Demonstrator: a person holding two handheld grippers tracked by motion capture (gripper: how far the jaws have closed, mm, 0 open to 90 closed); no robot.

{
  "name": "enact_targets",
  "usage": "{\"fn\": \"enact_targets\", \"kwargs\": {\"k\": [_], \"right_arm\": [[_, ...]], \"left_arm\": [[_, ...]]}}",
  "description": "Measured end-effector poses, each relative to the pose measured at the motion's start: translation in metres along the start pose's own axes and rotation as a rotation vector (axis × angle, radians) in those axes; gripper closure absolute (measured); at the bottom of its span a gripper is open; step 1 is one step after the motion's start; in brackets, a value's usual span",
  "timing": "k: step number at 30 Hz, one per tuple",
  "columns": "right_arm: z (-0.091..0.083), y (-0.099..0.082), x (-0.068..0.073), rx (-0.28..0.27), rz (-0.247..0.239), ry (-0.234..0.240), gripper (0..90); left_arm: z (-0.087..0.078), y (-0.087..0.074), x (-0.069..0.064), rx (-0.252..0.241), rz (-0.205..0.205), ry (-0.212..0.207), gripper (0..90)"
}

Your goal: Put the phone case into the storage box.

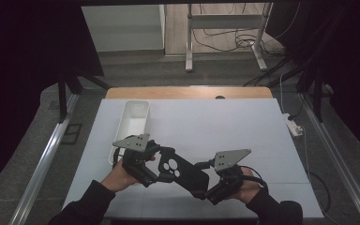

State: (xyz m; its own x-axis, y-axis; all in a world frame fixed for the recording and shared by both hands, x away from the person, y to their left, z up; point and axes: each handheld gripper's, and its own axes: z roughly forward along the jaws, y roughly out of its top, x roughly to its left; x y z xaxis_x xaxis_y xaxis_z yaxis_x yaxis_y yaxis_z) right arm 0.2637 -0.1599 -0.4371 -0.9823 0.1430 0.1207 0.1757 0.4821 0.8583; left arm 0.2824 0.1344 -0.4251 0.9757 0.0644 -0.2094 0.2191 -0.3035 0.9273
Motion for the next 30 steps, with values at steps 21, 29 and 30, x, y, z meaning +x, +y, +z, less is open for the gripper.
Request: {"fn": "enact_targets", "kwargs": {"k": [21, 29, 30], "right_arm": [[0.0027, -0.0010, -0.0027, 0.020, -0.016, -0.075, 11.0], [0.0003, -0.0031, -0.0046, 0.043, -0.002, -0.139, 4.2], [0.0002, -0.0037, -0.0053, 0.048, 0.000, -0.145, 3.2]], "left_arm": [[-0.0023, 0.0048, -0.0015, 0.030, -0.029, 0.070, 14.8], [-0.0050, 0.0082, -0.0014, 0.069, -0.056, 0.154, 14.7], [-0.0052, 0.0086, -0.0017, 0.074, -0.057, 0.167, 14.7]]}}
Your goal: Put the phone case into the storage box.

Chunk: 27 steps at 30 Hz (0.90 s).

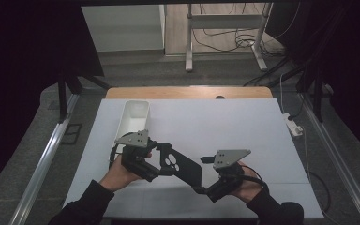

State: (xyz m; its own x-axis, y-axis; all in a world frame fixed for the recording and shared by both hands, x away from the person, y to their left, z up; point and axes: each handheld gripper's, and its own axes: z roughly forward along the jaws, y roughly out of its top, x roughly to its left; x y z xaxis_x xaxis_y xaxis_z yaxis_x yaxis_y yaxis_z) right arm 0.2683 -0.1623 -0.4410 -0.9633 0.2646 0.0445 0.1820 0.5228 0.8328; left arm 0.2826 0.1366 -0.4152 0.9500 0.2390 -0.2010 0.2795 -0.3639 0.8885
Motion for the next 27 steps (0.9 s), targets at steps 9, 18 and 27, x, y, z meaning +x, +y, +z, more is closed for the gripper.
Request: {"fn": "enact_targets", "kwargs": {"k": [9, 18, 27], "right_arm": [[0.0049, -0.0073, -0.0027, 0.066, -0.016, -0.153, 0.0], [0.0052, -0.0072, -0.0032, 0.080, 0.005, -0.187, 0.3], [0.0095, -0.0054, -0.0028, 0.087, 0.035, -0.178, 0.0]], "left_arm": [[-0.0016, 0.0022, 0.0029, 0.049, -0.034, 0.135, 14.5], [-0.0017, 0.0046, 0.0058, 0.070, -0.082, 0.216, 14.3], [0.0036, 0.0085, 0.0071, 0.086, -0.108, 0.258, 14.2]]}}
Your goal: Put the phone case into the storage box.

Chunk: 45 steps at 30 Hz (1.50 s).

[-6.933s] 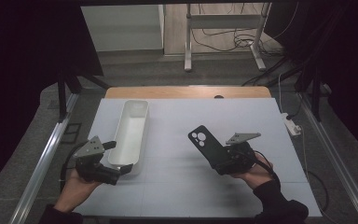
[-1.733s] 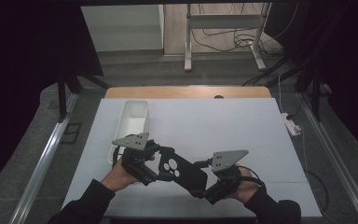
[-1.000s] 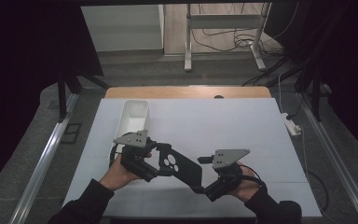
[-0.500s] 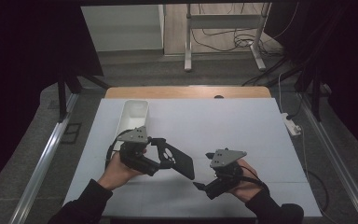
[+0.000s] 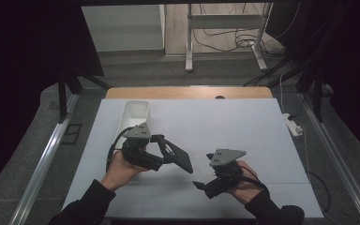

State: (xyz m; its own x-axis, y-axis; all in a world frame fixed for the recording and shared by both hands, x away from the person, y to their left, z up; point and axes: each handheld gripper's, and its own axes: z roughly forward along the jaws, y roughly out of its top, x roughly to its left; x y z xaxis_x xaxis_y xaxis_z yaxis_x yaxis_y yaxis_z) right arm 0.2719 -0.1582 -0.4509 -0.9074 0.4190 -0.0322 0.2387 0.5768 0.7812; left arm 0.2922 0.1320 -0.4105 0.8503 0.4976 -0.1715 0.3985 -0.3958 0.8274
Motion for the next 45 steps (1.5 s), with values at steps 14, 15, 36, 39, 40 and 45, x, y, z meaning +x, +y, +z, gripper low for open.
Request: {"fn": "enact_targets", "kwargs": {"k": [14, 15, 36, 39, 40, 45], "right_arm": [[0.013, 0.005, 0.004, 0.061, 0.039, -0.086, 0.0], [0.014, 0.006, 0.004, 0.064, 0.041, -0.092, 0.0], [0.036, 0.012, 0.005, 0.124, 0.065, -0.211, 10.5], [0.036, 0.013, 0.006, 0.114, 0.054, -0.230, 18.8], [0.036, 0.013, 0.006, 0.111, 0.049, -0.240, 21.8], [0.036, 0.011, 0.009, 0.101, 0.021, -0.264, 35.9]], "left_arm": [[0.009, 0.011, -0.004, 0.002, -0.079, 0.035, 14.3], [0.010, 0.012, -0.004, 0.001, -0.083, 0.034, 14.3], [0.019, 0.026, -0.015, 0.006, -0.118, 0.009, 14.3], [0.020, 0.025, -0.016, 0.008, -0.125, 0.007, 14.3], [0.020, 0.025, -0.016, 0.009, -0.126, 0.004, 14.3], [0.021, 0.025, -0.017, 0.012, -0.134, -0.003, 14.2]]}}
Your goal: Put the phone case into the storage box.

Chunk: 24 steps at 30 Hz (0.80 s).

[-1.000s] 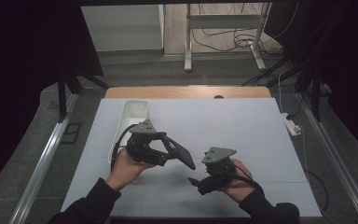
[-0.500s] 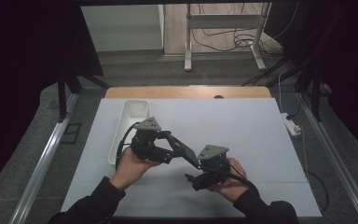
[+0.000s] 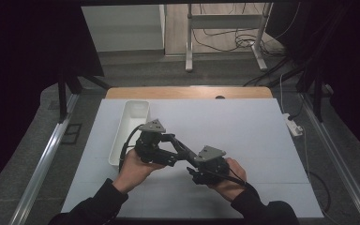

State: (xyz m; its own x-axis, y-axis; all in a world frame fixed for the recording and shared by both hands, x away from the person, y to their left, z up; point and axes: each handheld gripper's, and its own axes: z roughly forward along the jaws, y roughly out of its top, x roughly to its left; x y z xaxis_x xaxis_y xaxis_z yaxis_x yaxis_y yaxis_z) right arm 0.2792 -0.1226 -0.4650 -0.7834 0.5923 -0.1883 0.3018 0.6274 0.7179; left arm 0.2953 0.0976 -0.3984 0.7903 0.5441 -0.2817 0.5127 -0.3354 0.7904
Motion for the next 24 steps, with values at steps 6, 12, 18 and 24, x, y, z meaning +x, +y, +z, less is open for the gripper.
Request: {"fn": "enact_targets", "kwargs": {"k": [6, 12, 18, 24], "right_arm": [[-0.0003, -0.0010, 0.0027, -0.008, -0.031, -0.021, 49.2], [-0.0016, -0.0012, 0.0053, -0.011, -0.055, -0.033, 60.0], [-0.0022, -0.0025, 0.0071, -0.013, -0.102, -0.062, 71.6], [-0.0045, -0.0015, 0.0100, -0.019, -0.137, -0.088, 82.4]], "left_arm": [[0.0008, 0.0001, 0.0001, 0.003, -0.006, -0.016, 14.0], [0.0009, -0.0002, 0.0018, -0.002, -0.017, -0.019, 13.8], [0.0023, -0.0013, 0.0033, -0.005, -0.004, -0.013, 13.0], [0.0012, -0.0024, 0.0094, -0.035, -0.040, -0.039, 12.1]]}}
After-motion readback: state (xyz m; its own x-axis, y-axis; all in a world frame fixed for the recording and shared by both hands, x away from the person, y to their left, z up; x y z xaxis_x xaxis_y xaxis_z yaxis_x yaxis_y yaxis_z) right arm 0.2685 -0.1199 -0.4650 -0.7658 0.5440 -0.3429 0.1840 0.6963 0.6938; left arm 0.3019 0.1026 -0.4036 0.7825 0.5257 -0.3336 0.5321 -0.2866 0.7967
